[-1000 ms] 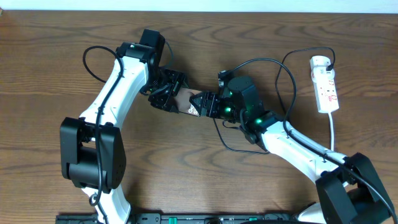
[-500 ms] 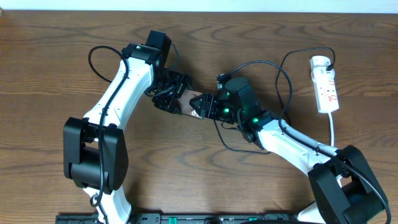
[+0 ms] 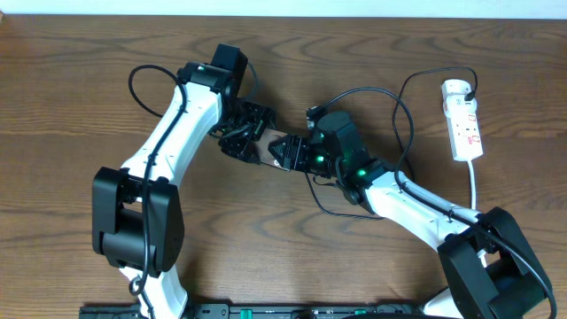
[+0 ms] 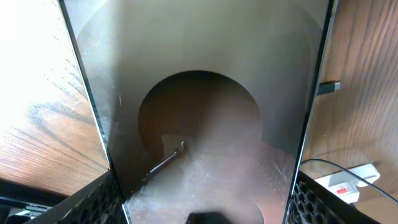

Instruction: Plug charger to phone and switch on socket

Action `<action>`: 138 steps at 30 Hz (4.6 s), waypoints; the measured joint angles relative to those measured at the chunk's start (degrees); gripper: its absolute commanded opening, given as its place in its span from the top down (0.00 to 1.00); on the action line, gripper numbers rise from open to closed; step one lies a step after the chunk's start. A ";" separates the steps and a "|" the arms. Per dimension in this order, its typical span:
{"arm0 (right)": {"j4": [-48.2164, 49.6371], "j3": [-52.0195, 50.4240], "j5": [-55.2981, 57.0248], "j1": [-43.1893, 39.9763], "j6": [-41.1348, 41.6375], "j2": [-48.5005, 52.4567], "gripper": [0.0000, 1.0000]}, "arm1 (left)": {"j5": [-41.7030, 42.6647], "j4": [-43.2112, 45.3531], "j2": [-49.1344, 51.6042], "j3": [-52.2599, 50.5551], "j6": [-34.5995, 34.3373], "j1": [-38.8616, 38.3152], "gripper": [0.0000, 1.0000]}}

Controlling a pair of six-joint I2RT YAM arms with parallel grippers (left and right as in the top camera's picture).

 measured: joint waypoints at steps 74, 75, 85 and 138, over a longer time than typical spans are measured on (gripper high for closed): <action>1.97 0.00 1.84 2.56 2.45 0.46 0.99 | -0.09 -2.49 -0.22 0.35 0.13 -0.63 0.92; 1.97 0.00 1.84 2.56 2.45 0.46 0.99 | -0.09 -2.51 -0.22 0.35 0.13 -0.63 0.93; 1.84 0.00 1.88 2.54 2.19 0.46 0.99 | -0.39 -2.51 -0.22 0.35 0.13 -0.63 0.93; -21.97 0.04 15.02 -6.10 -16.24 0.46 0.71 | -20.70 1.20 -0.22 0.35 52.63 -0.63 0.93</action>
